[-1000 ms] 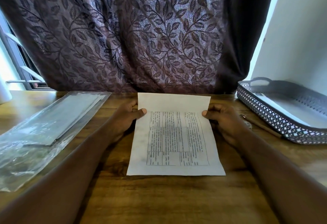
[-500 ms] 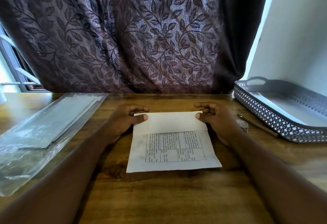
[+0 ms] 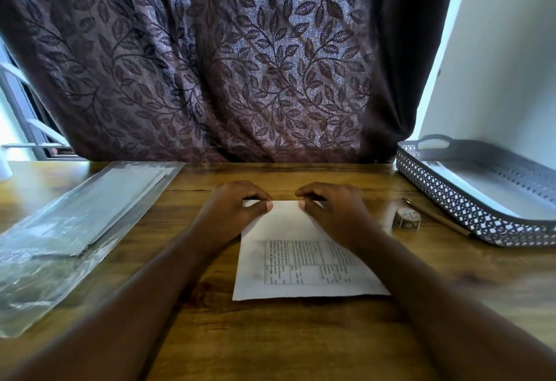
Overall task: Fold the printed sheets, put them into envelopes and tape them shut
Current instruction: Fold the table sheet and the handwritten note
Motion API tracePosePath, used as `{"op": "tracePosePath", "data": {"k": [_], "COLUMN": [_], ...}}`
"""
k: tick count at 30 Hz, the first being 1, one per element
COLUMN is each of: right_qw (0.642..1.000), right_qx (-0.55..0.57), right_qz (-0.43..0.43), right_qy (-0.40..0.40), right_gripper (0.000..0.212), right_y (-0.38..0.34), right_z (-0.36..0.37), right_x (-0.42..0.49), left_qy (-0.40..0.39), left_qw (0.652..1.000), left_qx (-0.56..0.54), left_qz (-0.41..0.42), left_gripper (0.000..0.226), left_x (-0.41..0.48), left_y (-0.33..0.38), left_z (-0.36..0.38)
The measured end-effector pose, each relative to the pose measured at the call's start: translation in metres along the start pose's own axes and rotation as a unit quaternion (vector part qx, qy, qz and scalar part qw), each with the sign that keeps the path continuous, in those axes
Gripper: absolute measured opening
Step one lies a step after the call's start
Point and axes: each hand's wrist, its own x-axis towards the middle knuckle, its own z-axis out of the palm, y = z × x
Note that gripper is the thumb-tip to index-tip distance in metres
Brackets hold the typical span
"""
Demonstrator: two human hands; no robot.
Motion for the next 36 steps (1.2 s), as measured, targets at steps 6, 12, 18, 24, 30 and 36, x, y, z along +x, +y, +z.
{"op": "tracePosePath", "data": {"k": [6,12,18,24,30,36], "right_qw": [0.999,0.999,0.993,0.983,0.986,0.995], "right_qx": [0.018,0.028,0.073,0.142,0.144,0.09], "right_qz": [-0.032,0.013,0.086,0.119,0.08,-0.017], "right_qy": [-0.022,-0.038,-0.041,-0.013,0.022,0.05], "right_gripper": [0.015,0.013,0.01,0.014,0.006,0.003], "right_y": [-0.012,0.013,0.042,0.044,0.021,-0.006], "right_z": [0.001,-0.01,-0.026,-0.022,-0.019,-0.008], "right_x": [0.002,0.001,-0.002,-0.005,-0.006,-0.009], "left_qy": [0.016,0.006,0.03,0.039,0.09,0.014], "left_qw": [0.999,1.0,0.996,0.997,0.979,0.98], "left_qx": [-0.015,-0.01,-0.042,0.012,0.175,0.152], "left_qz": [0.024,-0.01,-0.079,-0.058,0.057,0.126], "left_gripper": [0.008,0.011,0.009,0.006,0.014,0.03], "left_x": [-0.001,0.001,-0.003,0.001,0.004,0.006], "left_y": [0.007,-0.008,-0.026,-0.029,-0.007,0.03], "left_z": [0.002,-0.008,-0.022,-0.019,-0.008,0.009]}}
